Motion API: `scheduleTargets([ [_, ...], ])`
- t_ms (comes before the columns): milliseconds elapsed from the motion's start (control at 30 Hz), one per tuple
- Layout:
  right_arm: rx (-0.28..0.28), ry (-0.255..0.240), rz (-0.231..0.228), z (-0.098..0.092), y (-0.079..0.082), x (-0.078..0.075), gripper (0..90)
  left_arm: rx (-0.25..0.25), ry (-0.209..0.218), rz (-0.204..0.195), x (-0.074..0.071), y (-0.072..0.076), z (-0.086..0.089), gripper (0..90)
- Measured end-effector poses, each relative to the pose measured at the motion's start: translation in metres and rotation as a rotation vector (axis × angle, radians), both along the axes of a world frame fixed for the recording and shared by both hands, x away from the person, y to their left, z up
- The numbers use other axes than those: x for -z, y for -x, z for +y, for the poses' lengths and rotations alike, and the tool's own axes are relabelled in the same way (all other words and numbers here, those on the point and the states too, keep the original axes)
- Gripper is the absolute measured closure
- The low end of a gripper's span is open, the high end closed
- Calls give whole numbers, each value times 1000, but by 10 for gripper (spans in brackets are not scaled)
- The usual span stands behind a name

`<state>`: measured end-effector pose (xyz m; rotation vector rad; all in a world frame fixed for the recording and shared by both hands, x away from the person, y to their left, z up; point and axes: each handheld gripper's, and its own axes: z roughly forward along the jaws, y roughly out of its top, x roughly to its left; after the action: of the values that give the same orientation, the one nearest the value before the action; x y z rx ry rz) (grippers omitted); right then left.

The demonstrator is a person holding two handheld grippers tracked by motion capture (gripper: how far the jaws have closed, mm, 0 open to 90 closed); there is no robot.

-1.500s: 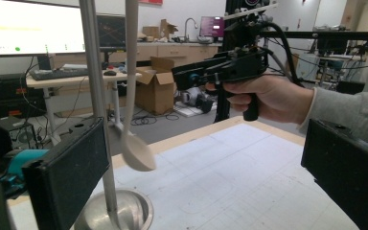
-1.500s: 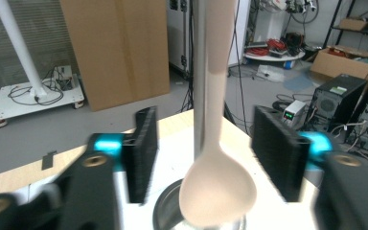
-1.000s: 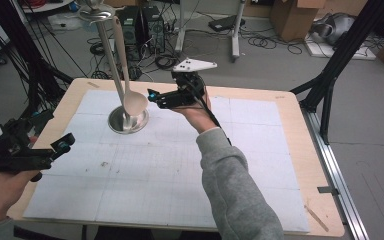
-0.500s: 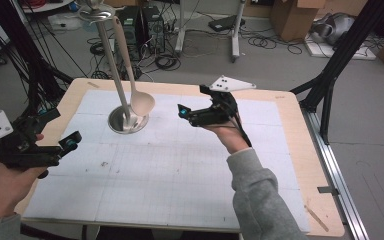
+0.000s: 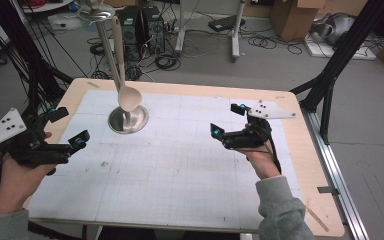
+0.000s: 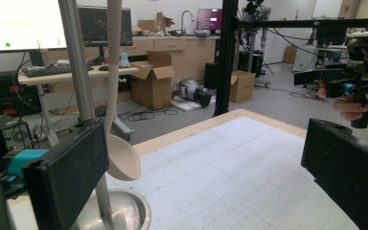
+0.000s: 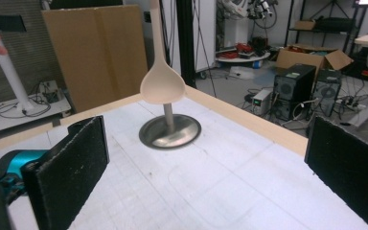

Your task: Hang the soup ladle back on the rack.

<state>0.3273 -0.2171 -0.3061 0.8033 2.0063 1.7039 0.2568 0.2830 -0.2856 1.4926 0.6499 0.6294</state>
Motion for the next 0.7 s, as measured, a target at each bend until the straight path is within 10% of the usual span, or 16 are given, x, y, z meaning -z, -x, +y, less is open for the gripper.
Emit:
scheduleTargets([
  [700, 45, -6, -1, -52, 35, 6, 1, 44, 20, -1, 7, -3, -4, 29],
])
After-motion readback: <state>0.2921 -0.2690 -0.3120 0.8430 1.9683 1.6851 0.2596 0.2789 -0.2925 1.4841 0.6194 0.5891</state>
